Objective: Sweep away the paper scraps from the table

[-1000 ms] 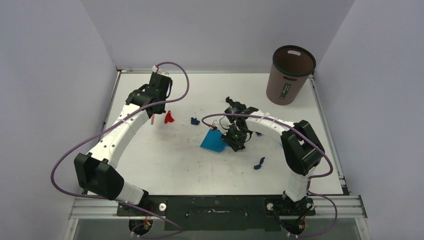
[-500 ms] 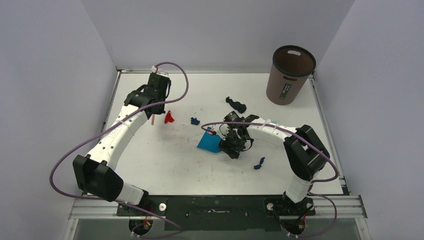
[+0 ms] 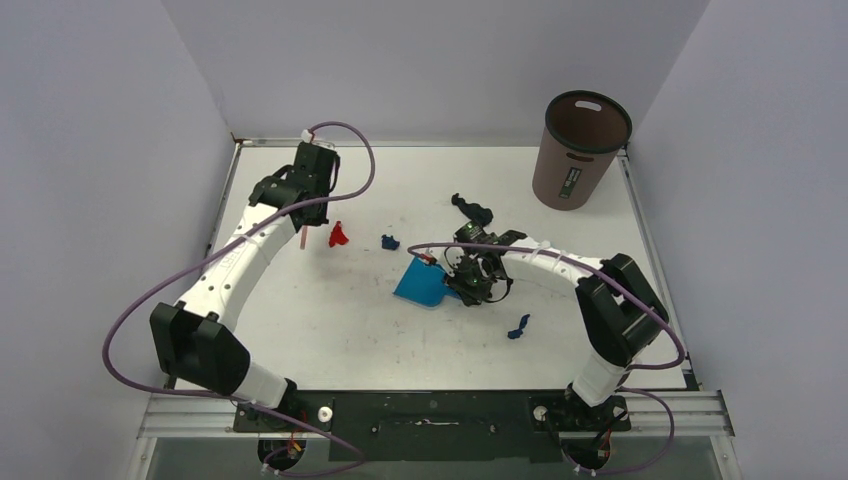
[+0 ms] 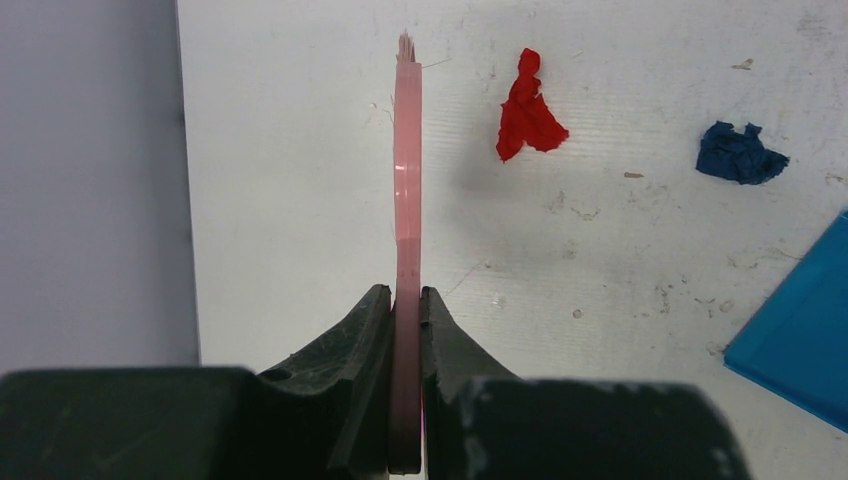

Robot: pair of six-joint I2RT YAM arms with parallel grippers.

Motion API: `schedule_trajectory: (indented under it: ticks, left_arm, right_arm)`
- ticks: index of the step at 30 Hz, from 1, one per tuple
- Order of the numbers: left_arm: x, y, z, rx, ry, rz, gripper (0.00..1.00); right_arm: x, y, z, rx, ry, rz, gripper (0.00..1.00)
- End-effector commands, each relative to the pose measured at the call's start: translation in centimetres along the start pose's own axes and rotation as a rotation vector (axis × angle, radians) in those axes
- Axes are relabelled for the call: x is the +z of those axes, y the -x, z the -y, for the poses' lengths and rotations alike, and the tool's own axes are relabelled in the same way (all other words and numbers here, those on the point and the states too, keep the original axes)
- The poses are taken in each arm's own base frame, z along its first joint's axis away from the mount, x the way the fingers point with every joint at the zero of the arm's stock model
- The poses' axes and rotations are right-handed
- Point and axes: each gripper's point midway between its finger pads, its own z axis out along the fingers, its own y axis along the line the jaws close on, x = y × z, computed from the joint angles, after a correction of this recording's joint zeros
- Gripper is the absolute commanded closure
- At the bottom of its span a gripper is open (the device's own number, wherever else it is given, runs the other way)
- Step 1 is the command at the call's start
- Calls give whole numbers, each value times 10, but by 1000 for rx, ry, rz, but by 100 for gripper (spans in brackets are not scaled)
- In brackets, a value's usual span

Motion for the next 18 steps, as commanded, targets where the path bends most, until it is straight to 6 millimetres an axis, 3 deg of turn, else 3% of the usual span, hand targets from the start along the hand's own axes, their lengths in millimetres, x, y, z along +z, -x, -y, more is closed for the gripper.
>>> schedule_trajectory:
  ticks: [1,9,18]
  left_arm:
    - [10,26,-14,10,81,16,100]
    - [38,36,-13,70,129,-62,100]
    - [75,38,23,37,-53,-161,100]
  right_arm:
    - [-17,21,11,-13,-37,41,91]
    - [-56,28,34,10,-155,-48,95]
    - [-57,15,47,19,-147,-164,95]
